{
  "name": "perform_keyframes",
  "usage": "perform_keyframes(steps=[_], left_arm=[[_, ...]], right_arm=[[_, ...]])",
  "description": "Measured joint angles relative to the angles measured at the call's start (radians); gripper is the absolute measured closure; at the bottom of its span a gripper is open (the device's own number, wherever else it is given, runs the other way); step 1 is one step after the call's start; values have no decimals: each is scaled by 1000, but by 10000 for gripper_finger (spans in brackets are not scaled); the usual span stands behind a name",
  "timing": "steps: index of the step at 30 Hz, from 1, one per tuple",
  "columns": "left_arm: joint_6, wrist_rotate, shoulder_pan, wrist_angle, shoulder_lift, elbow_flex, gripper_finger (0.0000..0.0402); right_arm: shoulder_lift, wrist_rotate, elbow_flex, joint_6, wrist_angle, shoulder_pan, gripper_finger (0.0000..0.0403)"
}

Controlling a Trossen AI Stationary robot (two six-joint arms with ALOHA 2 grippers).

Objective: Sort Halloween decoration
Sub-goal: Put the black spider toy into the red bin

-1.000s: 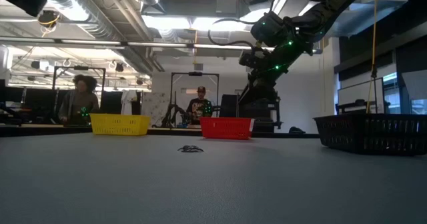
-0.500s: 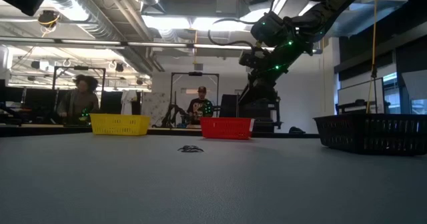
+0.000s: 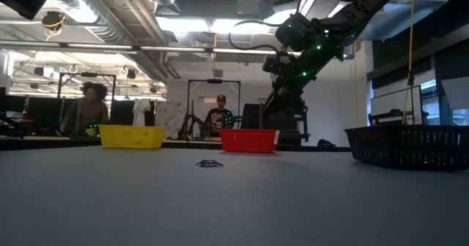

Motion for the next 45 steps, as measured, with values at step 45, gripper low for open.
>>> perform_keyframes(steps=[45], left_arm=[[439, -769, 87, 416, 0, 0, 290]], right_arm=[[0, -87, 0, 79, 6, 485, 292]])
